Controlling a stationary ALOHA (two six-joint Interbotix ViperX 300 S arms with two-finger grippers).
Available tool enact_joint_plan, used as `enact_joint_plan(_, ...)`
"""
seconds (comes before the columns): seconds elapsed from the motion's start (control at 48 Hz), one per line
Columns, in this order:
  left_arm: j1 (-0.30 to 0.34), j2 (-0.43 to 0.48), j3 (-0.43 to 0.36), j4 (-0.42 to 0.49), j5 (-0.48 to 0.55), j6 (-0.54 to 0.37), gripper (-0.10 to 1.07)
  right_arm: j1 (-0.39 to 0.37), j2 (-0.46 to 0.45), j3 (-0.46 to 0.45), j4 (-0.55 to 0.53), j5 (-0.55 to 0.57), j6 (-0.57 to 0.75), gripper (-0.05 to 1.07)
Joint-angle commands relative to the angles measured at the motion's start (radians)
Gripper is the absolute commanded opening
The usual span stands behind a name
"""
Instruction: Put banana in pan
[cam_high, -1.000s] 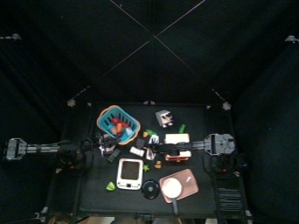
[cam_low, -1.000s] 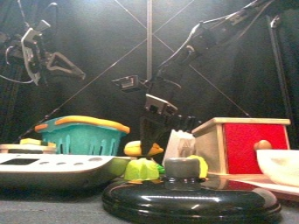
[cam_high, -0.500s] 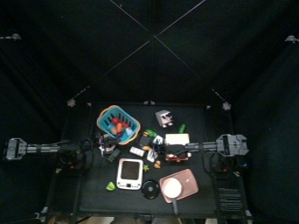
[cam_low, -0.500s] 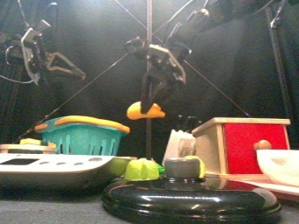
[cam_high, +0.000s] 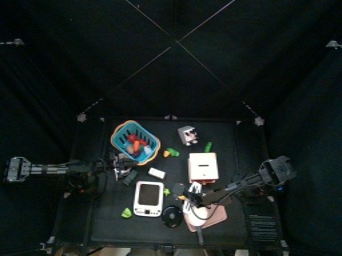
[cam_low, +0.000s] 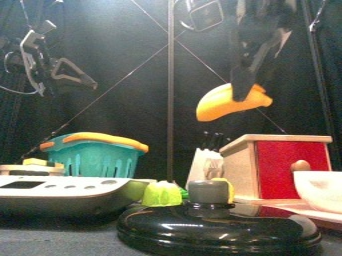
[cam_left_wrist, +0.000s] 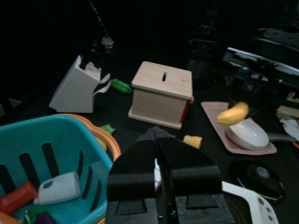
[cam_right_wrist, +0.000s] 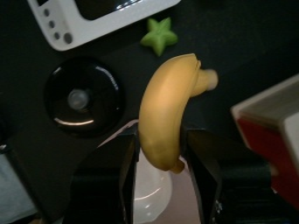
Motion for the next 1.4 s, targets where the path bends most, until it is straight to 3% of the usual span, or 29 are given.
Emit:
enact_joint_plan(0.0, -0.002, 0.002, -0.012, 0.005, -0.008, 0.003, 0.31, 0.072, -0.051, 0.006, -0.006, 0.008, 0.051, 0.59)
enact_joint_plan(0.208, -0.003, 0.002, -0.012, 0.003, -0.008, 0.002, 0.31, 0.175, -0.040, 0.043, 0.006, 0.021, 0.170, 0.59)
enact_joint_plan(0.396, -0.002, 0.002, -0.011, 0.003, -0.008, 0.002, 0.31, 0.219, -0.021, 0.074, 0.005, 0.020, 0.273, 0.59)
enact_joint_plan(1.021, -0.002, 0.002, -0.003, 0.002, -0.008, -0.002, 0.31, 0.193, 0.044, 0.172, 0.115, -0.109, 0.279, 0.60)
enact_joint_plan(1.375, -0.002, 0.002, 0.000, 0.000, -0.006, -0.002, 0.31, 0.175, 0.044, 0.187, 0.120, -0.137, 0.278, 0.74)
